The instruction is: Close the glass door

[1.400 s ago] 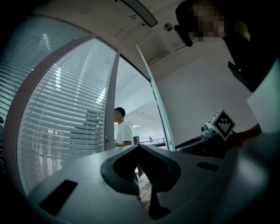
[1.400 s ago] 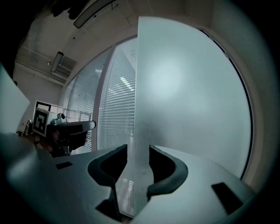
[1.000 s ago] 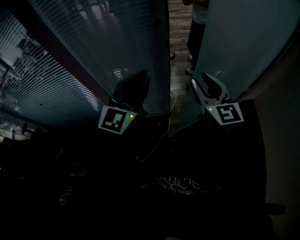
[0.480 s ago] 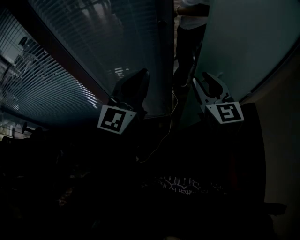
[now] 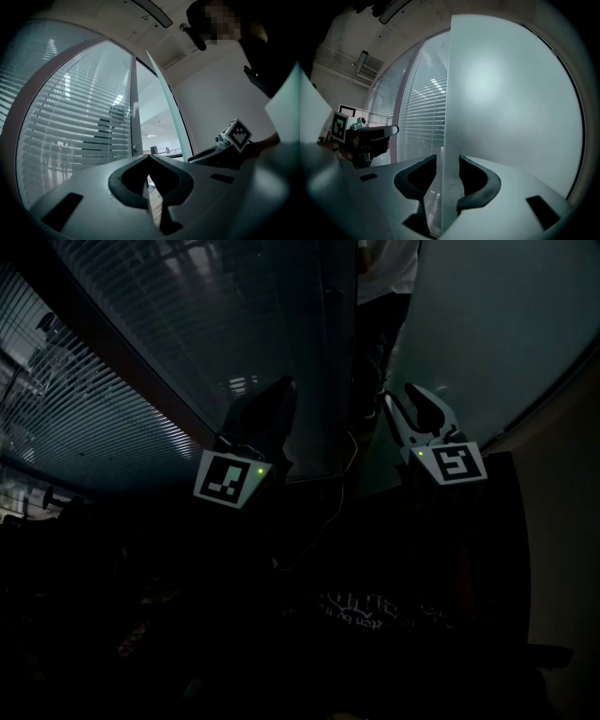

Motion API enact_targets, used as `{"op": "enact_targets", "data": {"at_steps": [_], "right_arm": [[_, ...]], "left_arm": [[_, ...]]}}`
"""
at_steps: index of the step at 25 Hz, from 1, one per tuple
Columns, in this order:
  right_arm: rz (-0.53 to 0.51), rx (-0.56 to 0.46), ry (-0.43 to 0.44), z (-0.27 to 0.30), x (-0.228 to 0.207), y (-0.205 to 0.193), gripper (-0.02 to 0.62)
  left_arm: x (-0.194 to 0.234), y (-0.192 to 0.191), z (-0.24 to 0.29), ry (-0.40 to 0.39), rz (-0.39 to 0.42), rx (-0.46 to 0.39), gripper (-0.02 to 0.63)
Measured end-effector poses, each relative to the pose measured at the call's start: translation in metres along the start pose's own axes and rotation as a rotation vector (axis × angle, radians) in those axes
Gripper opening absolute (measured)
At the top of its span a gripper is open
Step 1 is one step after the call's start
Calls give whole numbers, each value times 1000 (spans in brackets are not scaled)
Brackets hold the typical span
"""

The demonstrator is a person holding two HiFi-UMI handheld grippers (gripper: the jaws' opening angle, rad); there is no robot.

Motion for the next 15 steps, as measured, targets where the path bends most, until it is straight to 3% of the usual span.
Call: {"op": "enact_targets", "data": {"at_steps": [15], "right_arm": [[17,1,-38,6,-9,-6,153]], "left_arm": [[2,3,7,-32,23,-10,2]]}}
Point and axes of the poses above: the fingertips, and each gripper's own axes: z forward along the fingers, x to its left, y out of its top, the point moved 1 cm from there along -z, backward along the fingers, and after that the axes turned 5 degrees about -z, right-handed, at the moved point
